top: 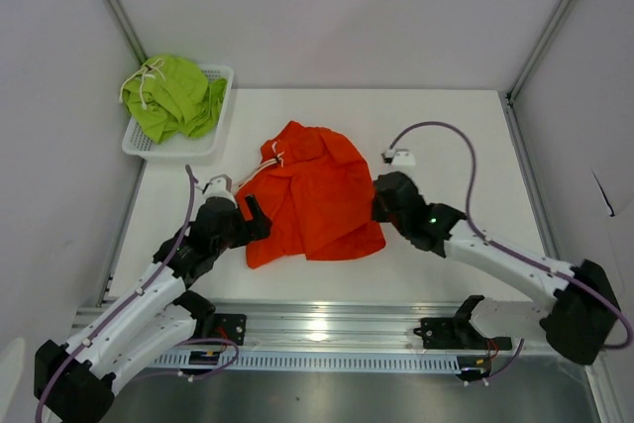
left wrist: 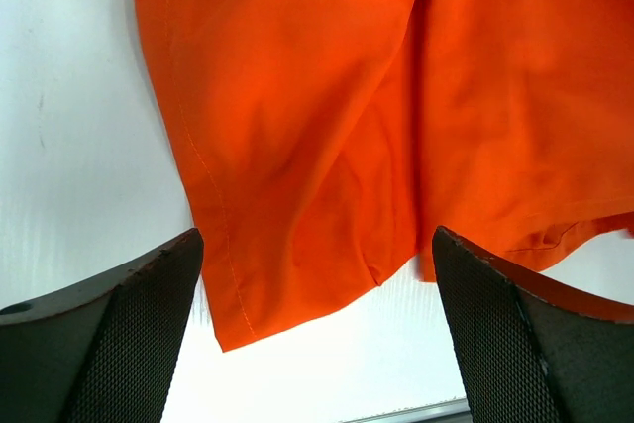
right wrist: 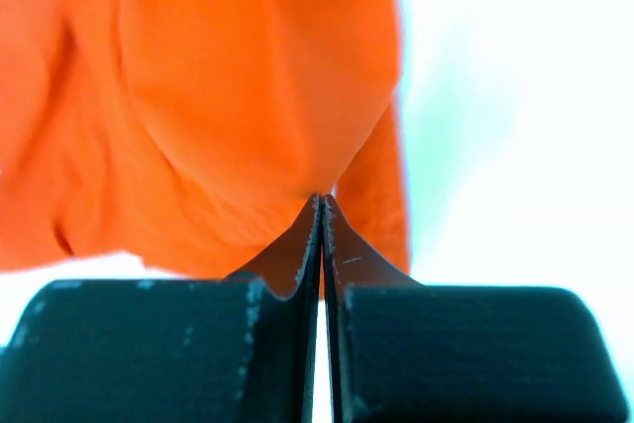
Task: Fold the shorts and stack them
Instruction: Move the shorts to the center of the board, then flatten the shorts out
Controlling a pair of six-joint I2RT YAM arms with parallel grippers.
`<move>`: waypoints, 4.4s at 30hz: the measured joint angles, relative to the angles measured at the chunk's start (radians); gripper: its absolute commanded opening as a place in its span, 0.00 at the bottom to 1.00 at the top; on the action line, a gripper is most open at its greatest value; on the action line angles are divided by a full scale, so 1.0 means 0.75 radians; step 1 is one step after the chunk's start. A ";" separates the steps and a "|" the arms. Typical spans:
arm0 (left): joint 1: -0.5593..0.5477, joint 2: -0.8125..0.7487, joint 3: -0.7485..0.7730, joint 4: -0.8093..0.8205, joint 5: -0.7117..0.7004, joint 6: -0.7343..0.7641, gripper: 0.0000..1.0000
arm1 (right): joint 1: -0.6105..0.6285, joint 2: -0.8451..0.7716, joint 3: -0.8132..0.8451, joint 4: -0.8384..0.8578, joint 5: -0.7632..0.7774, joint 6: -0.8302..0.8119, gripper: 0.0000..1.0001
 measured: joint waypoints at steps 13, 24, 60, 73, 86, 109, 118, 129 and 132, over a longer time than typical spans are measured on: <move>0.001 0.290 -0.045 0.126 0.049 -0.021 0.97 | -0.546 -0.185 -0.172 -0.082 -0.211 0.018 0.06; 0.001 0.430 -0.051 0.223 0.074 -0.024 0.87 | -0.234 -0.090 -0.198 0.055 -0.433 -0.085 0.41; 0.002 0.307 -0.284 0.473 0.152 -0.066 0.00 | -0.004 0.248 -0.453 0.780 -0.370 0.895 0.53; -0.051 0.076 -0.321 0.400 0.139 -0.104 0.00 | -0.022 0.289 -0.454 0.777 -0.282 1.025 0.50; -0.060 0.122 -0.324 0.376 0.112 -0.104 0.00 | -0.028 0.279 -0.455 0.722 -0.162 1.061 0.48; -0.069 0.167 -0.332 0.396 0.110 -0.103 0.00 | -0.201 -0.009 -0.510 0.754 -0.153 0.912 0.00; -0.070 0.142 -0.325 0.350 0.098 -0.089 0.62 | -0.443 -0.482 -0.665 0.567 -0.308 0.722 0.00; -0.314 0.069 -0.014 0.153 -0.036 -0.051 0.99 | -0.371 -0.572 -0.647 0.505 -0.621 0.617 0.00; -0.465 0.141 0.010 0.236 -0.049 -0.018 0.99 | -0.331 -0.537 -0.598 0.504 -0.649 0.614 0.00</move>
